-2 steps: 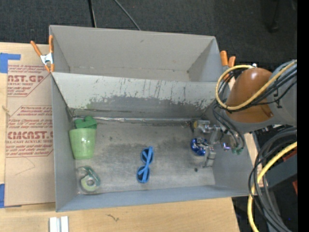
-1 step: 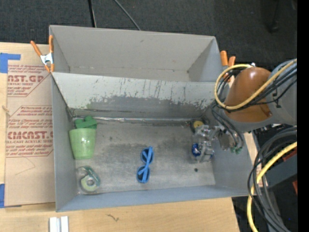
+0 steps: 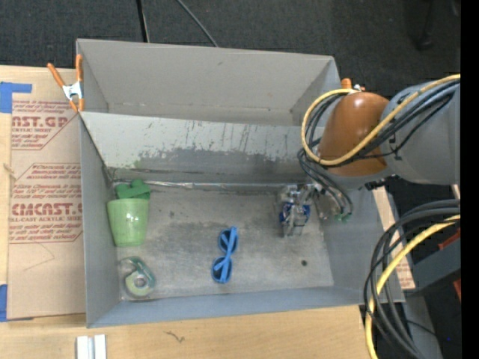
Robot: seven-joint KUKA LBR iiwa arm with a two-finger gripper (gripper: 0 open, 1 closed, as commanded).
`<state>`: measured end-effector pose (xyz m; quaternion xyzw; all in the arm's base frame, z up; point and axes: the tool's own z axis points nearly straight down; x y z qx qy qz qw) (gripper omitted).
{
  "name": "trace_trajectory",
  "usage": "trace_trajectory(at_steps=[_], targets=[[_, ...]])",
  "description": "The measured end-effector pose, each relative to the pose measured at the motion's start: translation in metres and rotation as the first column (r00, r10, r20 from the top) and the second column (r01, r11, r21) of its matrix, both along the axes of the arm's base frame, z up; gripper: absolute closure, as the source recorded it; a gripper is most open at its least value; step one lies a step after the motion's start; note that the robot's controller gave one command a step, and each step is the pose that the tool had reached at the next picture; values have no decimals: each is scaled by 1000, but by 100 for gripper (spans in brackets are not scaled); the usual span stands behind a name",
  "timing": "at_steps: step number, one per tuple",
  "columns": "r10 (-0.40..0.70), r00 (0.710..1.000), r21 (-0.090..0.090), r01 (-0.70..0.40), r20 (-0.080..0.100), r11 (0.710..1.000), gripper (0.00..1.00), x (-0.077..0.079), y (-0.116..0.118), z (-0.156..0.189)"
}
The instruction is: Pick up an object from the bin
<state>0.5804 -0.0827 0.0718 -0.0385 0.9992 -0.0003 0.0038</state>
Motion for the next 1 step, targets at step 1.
trace_trajectory(at_steps=[1], targets=[[34, 999, -3, -34, 4, 999, 100, -3, -18, 176]])
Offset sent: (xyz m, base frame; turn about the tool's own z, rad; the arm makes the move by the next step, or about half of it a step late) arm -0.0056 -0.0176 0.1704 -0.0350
